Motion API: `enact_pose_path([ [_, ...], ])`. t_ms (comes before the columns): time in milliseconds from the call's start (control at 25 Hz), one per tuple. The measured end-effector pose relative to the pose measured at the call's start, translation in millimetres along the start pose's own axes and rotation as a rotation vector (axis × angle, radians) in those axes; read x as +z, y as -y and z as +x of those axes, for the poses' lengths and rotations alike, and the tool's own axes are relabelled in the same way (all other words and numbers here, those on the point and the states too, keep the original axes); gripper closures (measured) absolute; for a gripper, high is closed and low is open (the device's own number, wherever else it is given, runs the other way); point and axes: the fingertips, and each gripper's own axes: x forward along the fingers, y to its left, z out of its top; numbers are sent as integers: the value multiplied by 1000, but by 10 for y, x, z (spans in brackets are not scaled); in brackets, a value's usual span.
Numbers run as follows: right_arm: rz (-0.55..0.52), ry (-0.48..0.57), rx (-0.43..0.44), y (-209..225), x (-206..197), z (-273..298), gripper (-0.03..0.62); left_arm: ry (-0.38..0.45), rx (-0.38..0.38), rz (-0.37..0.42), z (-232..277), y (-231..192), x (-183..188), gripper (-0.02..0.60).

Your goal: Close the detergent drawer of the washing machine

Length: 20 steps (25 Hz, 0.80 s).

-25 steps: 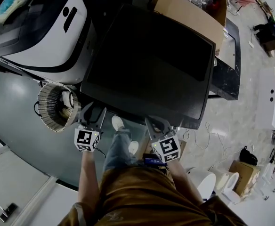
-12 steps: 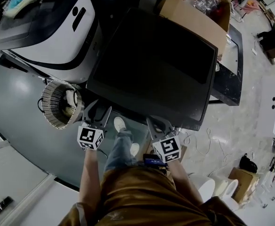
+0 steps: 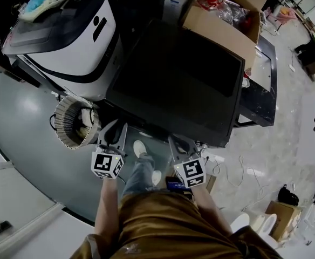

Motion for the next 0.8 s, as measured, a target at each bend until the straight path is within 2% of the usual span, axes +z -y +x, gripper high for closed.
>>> enact_pose_path([
  [120,-13,27,-5,-48,81,-87,582,-7,18,-35,-83,46,100,537],
  [440,-24,76,-39,-198,211,-271,582,19,61,-72,-410,60,479,557],
  [600,-35,94,-53,-267,269,-345,582,24,62,-24,-531,102,598,557],
  [800,-40,123,-82,-286,356,-417,582,44,55,-1,-647,135,700,557],
])
